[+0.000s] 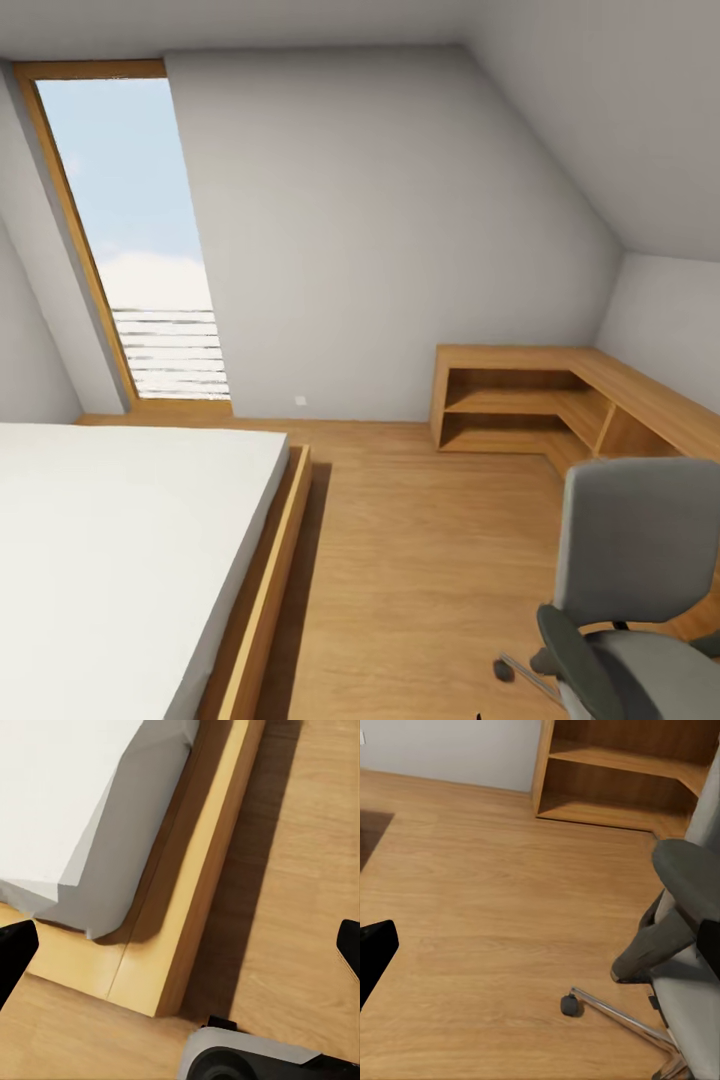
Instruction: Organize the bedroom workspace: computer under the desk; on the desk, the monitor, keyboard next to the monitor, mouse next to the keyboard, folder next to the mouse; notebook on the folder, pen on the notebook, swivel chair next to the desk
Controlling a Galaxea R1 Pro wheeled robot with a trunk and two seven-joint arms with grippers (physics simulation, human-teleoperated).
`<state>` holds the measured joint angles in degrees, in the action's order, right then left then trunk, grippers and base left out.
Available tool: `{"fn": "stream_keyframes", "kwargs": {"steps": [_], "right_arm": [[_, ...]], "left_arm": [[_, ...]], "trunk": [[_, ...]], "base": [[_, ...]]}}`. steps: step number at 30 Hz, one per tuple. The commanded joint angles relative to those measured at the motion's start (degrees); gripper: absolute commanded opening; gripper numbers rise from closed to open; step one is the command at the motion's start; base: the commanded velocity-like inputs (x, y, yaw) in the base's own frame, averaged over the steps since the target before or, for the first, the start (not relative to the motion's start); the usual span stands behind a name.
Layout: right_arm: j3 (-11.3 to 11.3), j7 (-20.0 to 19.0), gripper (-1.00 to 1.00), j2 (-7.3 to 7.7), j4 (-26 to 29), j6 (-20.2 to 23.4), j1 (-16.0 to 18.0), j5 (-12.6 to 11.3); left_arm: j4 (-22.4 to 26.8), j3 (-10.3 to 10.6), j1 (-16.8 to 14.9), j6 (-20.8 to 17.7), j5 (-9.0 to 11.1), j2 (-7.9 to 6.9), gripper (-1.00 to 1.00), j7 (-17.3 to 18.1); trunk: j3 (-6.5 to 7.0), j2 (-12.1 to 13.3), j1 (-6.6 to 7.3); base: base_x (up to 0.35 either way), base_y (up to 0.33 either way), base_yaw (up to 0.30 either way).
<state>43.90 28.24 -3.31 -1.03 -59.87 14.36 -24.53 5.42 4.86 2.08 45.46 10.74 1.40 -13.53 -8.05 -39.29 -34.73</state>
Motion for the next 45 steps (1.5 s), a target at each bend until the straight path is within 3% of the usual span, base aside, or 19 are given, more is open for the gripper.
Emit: {"fn": "stream_keyframes", "kwargs": {"steps": [1, 20, 35, 45], "right_arm": [[0.51, 0.28, 1.00, -0.04, -0.11, -0.13, 0.06, -0.23], [0.49, 0.17, 1.00, 0.05, -0.11, -0.13, 0.06, -0.21], [0.58, -0.46, 1.00, 0.31, -0.11, -0.13, 0.06, -0.24], [0.58, -0.47, 1.00, 0.32, -0.11, -0.13, 0.06, -0.25]], "left_arm": [[0.12, 0.50, 0.02, 0.07, 0.49, 0.00, 1.00, -0.18], [0.12, 0.50, 0.02, 0.07, 0.46, 0.01, 1.00, -0.18], [0.12, 0.50, 0.02, 0.07, 0.48, -0.03, 1.00, -0.18], [0.12, 0.53, 0.02, 0.07, 0.51, -0.08, 1.00, -0.19]], "trunk": [[-0.08, -0.06, -0.05], [-0.07, -0.06, -0.05], [0.38, -0.06, -0.05], [0.39, -0.06, -0.05]], "base": [[0.325, 0.000, 0.000], [0.320, 0.000, 0.000], [0.055, 0.000, -0.076], [0.273, 0.000, -0.002]]}}
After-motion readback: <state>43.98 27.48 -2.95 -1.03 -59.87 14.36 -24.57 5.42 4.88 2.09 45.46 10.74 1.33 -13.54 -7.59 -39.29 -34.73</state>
